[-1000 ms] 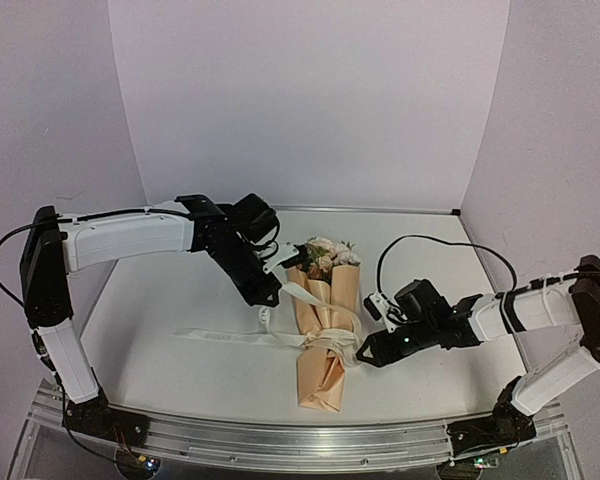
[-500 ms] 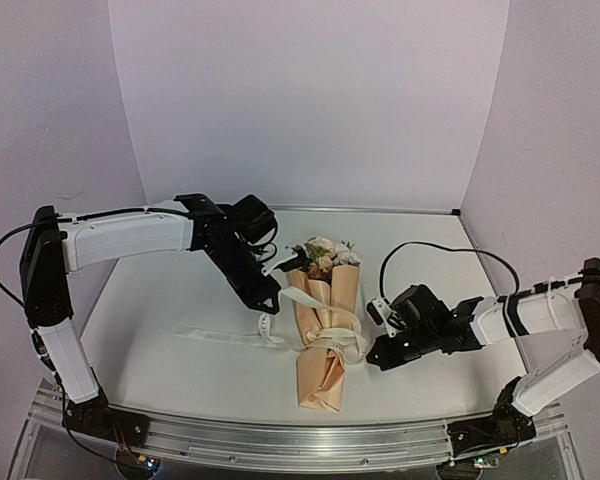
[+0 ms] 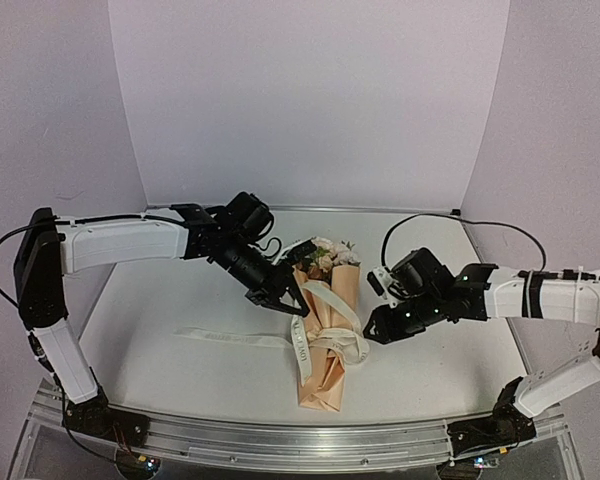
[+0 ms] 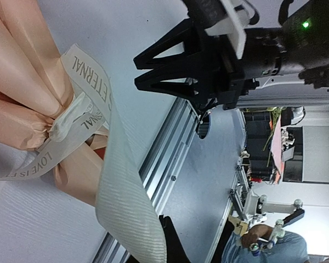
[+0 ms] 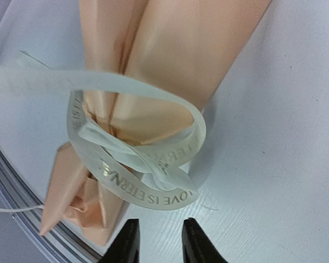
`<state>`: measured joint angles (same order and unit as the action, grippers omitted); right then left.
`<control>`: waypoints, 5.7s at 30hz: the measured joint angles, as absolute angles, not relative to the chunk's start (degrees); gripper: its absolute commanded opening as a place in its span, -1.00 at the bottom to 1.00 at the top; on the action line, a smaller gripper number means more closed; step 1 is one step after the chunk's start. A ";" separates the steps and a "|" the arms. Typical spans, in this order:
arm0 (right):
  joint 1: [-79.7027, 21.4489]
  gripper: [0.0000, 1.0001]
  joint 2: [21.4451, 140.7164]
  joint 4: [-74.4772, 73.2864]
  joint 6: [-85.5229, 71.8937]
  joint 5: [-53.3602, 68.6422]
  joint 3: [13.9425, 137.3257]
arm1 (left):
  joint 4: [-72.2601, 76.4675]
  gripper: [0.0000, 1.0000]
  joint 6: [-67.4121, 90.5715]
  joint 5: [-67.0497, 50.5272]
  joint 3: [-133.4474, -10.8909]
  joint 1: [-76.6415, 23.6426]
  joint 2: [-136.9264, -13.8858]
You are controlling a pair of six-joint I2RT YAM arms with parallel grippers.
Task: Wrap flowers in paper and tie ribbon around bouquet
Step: Cross the half-tied ribbon over the folded bouquet.
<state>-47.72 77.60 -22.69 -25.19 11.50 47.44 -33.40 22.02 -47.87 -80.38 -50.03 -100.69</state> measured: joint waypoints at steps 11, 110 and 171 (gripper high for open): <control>-47.72 -0.05 83.82 -8.91 -27.72 9.45 36.56 | -19.87 -1.00 38.42 -49.30 -73.78 -49.01 -97.39; -42.85 -1.00 91.36 -47.58 -20.08 21.17 72.27 | 1.02 0.06 30.44 -25.81 -64.95 -69.68 -99.06; -50.57 -1.00 85.60 -30.44 -11.40 23.58 64.36 | 9.27 -0.07 -16.76 -28.97 -62.54 -57.34 -100.57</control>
<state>-50.57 85.60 -30.44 -11.40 23.58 64.36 9.27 -16.76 -28.97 -62.54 -57.34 -100.57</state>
